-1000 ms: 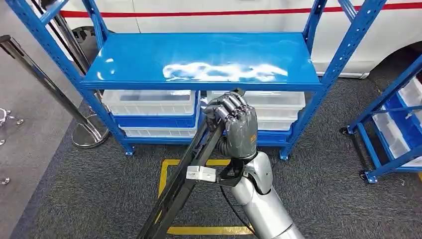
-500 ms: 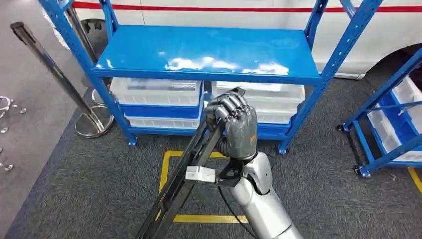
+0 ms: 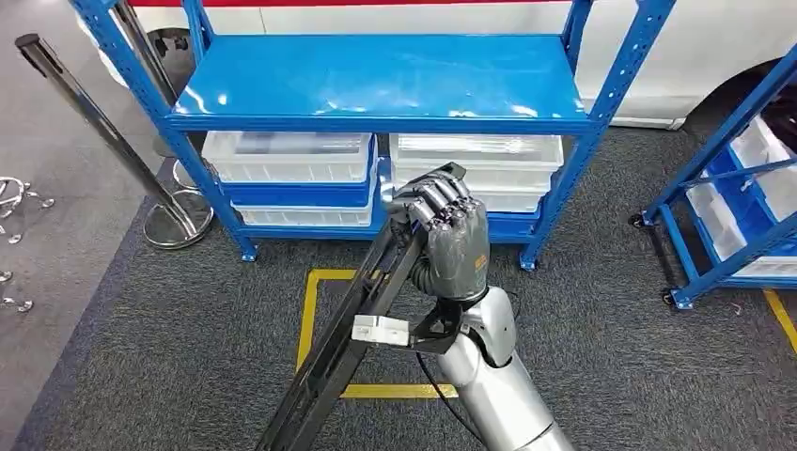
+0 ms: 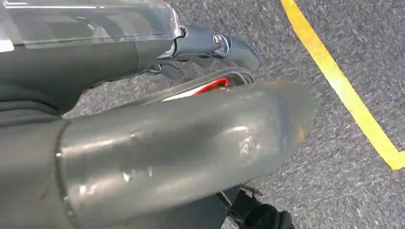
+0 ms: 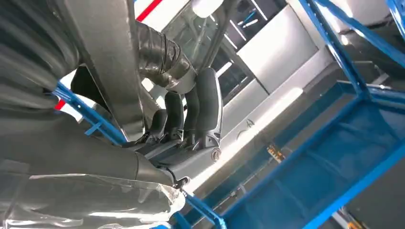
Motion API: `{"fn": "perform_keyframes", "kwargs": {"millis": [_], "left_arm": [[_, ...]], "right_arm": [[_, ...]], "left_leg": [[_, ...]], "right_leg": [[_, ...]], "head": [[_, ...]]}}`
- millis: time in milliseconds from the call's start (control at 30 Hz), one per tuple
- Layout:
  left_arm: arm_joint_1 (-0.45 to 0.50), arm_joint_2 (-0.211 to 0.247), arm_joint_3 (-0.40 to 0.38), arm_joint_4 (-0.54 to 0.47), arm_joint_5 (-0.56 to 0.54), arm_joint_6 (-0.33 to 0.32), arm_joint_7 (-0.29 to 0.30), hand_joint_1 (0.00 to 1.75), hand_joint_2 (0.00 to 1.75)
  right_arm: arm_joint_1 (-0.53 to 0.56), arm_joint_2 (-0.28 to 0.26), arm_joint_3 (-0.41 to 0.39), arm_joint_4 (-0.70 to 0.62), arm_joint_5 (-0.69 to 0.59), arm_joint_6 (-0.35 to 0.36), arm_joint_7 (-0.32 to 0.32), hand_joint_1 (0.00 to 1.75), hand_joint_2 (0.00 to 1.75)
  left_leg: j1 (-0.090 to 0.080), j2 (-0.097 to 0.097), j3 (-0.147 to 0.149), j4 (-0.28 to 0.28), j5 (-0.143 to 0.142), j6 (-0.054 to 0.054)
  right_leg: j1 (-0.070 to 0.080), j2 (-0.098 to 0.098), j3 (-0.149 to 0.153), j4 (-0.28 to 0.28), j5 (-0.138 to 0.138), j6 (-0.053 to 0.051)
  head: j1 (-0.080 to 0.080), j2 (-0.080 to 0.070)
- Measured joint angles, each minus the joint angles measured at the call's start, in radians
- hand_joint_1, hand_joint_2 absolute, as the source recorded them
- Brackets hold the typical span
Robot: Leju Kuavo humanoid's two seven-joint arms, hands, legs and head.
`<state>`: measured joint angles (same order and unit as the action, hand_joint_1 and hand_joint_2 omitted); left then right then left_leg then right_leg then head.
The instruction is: Take the parts from the cabinet and place them on the table.
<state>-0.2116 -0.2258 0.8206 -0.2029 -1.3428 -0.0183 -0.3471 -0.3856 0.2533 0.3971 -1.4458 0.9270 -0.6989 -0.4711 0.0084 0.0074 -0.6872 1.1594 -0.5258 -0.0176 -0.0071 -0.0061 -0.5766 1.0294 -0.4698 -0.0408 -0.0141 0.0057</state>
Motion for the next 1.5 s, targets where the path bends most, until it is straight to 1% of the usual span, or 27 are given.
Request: {"fn": "perform_keyframes", "kwargs": {"millis": [67,100,133,200,233,267,367,400,467,533,567,600,633,700,733,767,900,933,1000,1067,1100,1167,1233,1300,1400,1433,1500], "left_arm": [[0.001,0.000,0.000,0.000,0.000,0.000,0.000,0.00,0.00],[0.002,0.000,0.000,0.000,0.000,0.000,0.000,0.00,0.00],[0.003,0.000,0.000,0.000,0.000,0.000,0.000,0.00,0.00],[0.001,0.001,-0.001,0.000,0.000,0.000,0.000,0.00,0.00],[0.000,0.001,-0.002,0.000,0.000,0.000,0.000,0.00,0.00],[-0.003,0.001,-0.004,0.000,0.001,0.000,0.001,0.00,0.00],[-0.002,0.001,-0.005,0.000,0.003,0.001,0.002,0.00,0.00],[-0.001,0.001,-0.005,0.000,0.003,0.001,0.002,0.00,0.00],[-0.006,0.001,-0.006,0.000,0.003,0.001,0.002,0.00,0.00],[-0.007,0.001,-0.009,0.000,0.004,0.000,0.002,0.00,0.00],[-0.006,0.001,-0.010,0.000,0.005,0.000,0.002,0.00,0.00],[-0.005,0.001,-0.011,0.000,0.005,0.000,0.002,0.00,0.00],[-0.006,0.001,-0.013,0.000,0.006,0.000,0.002,0.00,0.00],[-0.006,0.001,-0.014,0.000,0.006,-0.001,0.002,0.00,0.00],[-0.006,0.001,-0.014,0.000,0.008,-0.002,0.002,0.00,0.00],[-0.006,0.001,-0.015,0.000,0.010,-0.002,0.002,0.00,0.00],[-0.005,0.001,-0.016,0.000,0.011,-0.004,0.002,0.00,0.00],[-0.004,0.003,-0.016,0.000,0.011,-0.004,0.002,0.00,0.00],[-0.003,0.003,-0.016,0.000,0.011,-0.005,0.001,0.00,0.00],[-0.003,0.003,-0.016,0.000,0.011,-0.005,0.001,0.00,0.00],[-0.003,0.003,-0.016,0.000,0.011,-0.005,0.001,0.00,0.00],[-0.002,0.003,-0.016,0.000,0.011,-0.005,0.001,0.00,0.00],[-0.004,0.004,-0.017,0.000,0.011,-0.005,0.001,0.00,0.00],[-0.006,0.004,-0.018,0.000,0.011,-0.005,0.000,0.00,0.00],[-0.005,0.005,-0.018,0.000,0.011,-0.005,0.000,0.00,0.00],[-0.004,0.004,-0.018,0.000,0.011,-0.005,0.000,0.00,0.00],[-0.006,0.005,-0.019,0.000,0.011,-0.005,0.000,0.00,0.00]], "right_arm": [[0.001,0.000,0.000,0.000,0.001,0.000,0.000,1.75,1.75],[0.001,0.000,0.000,0.000,0.001,0.000,0.000,1.75,1.75],[0.002,0.000,0.000,0.000,0.002,0.000,0.000,1.75,1.75],[0.002,0.000,-0.001,0.000,0.005,0.000,0.000,1.75,1.75],[0.002,0.000,-0.001,0.000,0.006,0.000,0.000,1.75,1.75],[0.001,0.000,-0.001,-0.002,0.006,0.000,0.000,1.75,1.75],[0.000,0.002,-0.001,-0.003,0.010,0.000,0.001,1.75,1.75],[0.000,0.001,-0.002,-0.003,0.015,0.000,0.002,1.75,1.75],[0.000,0.001,-0.004,-0.006,0.021,0.000,0.002,1.75,1.75],[0.002,0.001,-0.006,-0.008,0.024,0.000,0.003,1.75,1.75],[0.003,0.000,-0.006,-0.008,0.025,0.000,0.003,1.75,1.75],[0.005,-0.001,-0.007,-0.008,0.025,0.000,0.003,1.75,1.75],[0.006,-0.002,-0.007,-0.008,0.026,0.000,0.004,1.75,1.75],[0.005,-0.002,-0.007,-0.008,0.026,0.000,0.005,1.75,1.75],[0.005,-0.002,-0.007,-0.009,0.026,0.000,0.005,1.75,1.75],[0.004,-0.001,-0.007,-0.010,0.025,0.000,0.006,1.75,1.75],[0.005,0.001,-0.007,-0.014,0.025,0.000,0.006,1.75,1.75],[0.005,0.002,-0.007,-0.014,0.025,0.000,0.006,1.75,1.75],[0.003,0.008,-0.007,-0.014,0.025,0.000,0.005,1.75,1.75],[0.004,0.011,-0.007,-0.014,0.025,0.001,0.005,1.75,1.75],[0.004,0.011,-0.007,-0.014,0.024,0.000,0.005,1.75,1.75],[0.004,0.011,-0.007,-0.014,0.024,0.000,0.005,1.75,1.75],[0.004,0.011,-0.007,-0.014,0.024,0.000,0.005,1.75,1.75],[0.003,0.014,-0.007,-0.015,0.024,0.000,0.004,1.75,1.75],[0.002,0.016,-0.007,-0.015,0.024,0.000,0.003,1.75,1.75],[0.002,0.016,-0.007,-0.015,0.024,0.000,0.003,1.75,1.75],[0.001,0.016,-0.007,-0.015,0.023,0.000,0.003,1.75,1.75]], "left_leg": [[0.003,0.000,-0.043,0.142,-0.066,-0.007],[0.004,0.001,-0.042,0.166,-0.062,-0.008],[0.005,0.001,-0.019,0.144,-0.037,-0.009],[0.008,0.001,0.084,-0.008,0.038,-0.009],[0.009,-0.001,0.135,-0.091,0.049,-0.007],[0.001,-0.005,0.162,-0.130,0.030,-0.005],[-0.004,-0.009,0.157,-0.145,0.037,0.008],[-0.004,-0.007,0.153,-0.155,0.048,0.019],[0.002,0.000,0.143,-0.165,0.069,0.042],[-0.003,0.001,0.120,-0.161,0.082,0.053],[-0.005,0.002,0.108,-0.158,0.089,0.053],[-0.007,0.002,0.095,-0.153,0.096,0.053],[-0.007,0.002,0.080,-0.146,0.101,0.053],[-0.008,0.002,0.054,-0.132,0.110,0.050],[-0.008,0.002,0.043,-0.125,0.115,0.047],[-0.011,0.001,0.034,-0.122,0.119,0.041],[-0.010,0.000,0.028,-0.127,0.152,0.019],[-0.006,-0.003,0.019,-0.120,0.139,0.015],[-0.005,-0.006,-0.007,-0.040,0.033,0.003],[0.000,-0.006,-0.039,0.106,-0.063,-0.006],[0.002,-0.005,-0.042,0.157,-0.067,-0.010],[0.005,-0.005,-0.001,0.142,-0.001,-0.013],[0.006,-0.006,0.108,0.001,0.052,-0.009],[-0.001,-0.009,0.217,-0.167,-0.009,0.001],[-0.008,-0.011,0.196,-0.163,0.013,0.020],[0.005,-0.007,0.188,-0.175,0.030,0.032],[-0.001,0.000,0.162,-0.172,0.056,0.050]], "right_leg": [[0.002,-0.001,-0.019,0.002,0.013,-0.001],[0.002,-0.001,-0.028,0.003,0.019,0.000],[0.002,-0.001,-0.037,0.005,0.024,0.001],[0.000,0.002,-0.050,0.011,0.032,0.007],[0.000,0.002,-0.054,0.015,0.034,0.010],[0.005,0.002,-0.062,0.017,0.038,0.017],[0.001,0.001,-0.065,0.011,0.059,0.035],[0.003,0.003,-0.066,0.010,0.067,0.043],[0.001,0.009,-0.091,0.058,-0.002,0.050],[0.001,0.008,-0.135,0.201,-0.108,0.052],[0.001,0.008,-0.151,0.263,-0.136,0.053],[0.001,0.008,-0.155,0.302,-0.136,0.053],[0.001,0.008,-0.139,0.296,-0.109,0.052],[0.001,0.007,-0.055,0.185,-0.038,0.047],[0.001,0.007,0.003,0.101,-0.024,0.042],[0.006,0.008,0.035,0.045,-0.058,0.038],[0.011,0.009,0.028,0.017,-0.038,0.021],[0.001,0.003,0.024,0.007,-0.025,0.011],[0.003,0.002,0.000,0.006,-0.003,-0.005],[0.004,0.001,-0.028,0.008,0.019,-0.005],[0.004,0.000,-0.044,0.009,0.030,-0.004],[0.003,-0.002,-0.075,0.011,0.053,-0.001],[0.001,0.000,-0.104,0.015,0.075,0.006],[0.005,0.001,-0.114,0.018,0.091,0.018],[0.001,0.000,-0.112,0.001,0.124,0.035],[0.002,0.002,-0.120,0.005,0.118,0.041],[-0.002,0.004,-0.148,0.076,0.004,0.045]], "head": [[0.000,0.000],[0.000,0.000],[0.000,0.000],[0.000,0.000],[0.000,0.000],[0.000,0.000],[0.000,0.000],[0.000,0.000],[0.002,0.000],[0.001,0.000],[0.001,0.000],[0.000,0.000],[0.001,0.000],[0.001,0.000],[0.001,0.000],[0.000,0.000],[0.001,0.000],[0.001,0.000],[0.000,0.000],[0.000,0.000],[-0.001,0.000],[0.000,0.000],[0.000,0.000],[0.001,0.000],[0.000,0.000],[0.001,0.000],[0.000,0.000]]}}
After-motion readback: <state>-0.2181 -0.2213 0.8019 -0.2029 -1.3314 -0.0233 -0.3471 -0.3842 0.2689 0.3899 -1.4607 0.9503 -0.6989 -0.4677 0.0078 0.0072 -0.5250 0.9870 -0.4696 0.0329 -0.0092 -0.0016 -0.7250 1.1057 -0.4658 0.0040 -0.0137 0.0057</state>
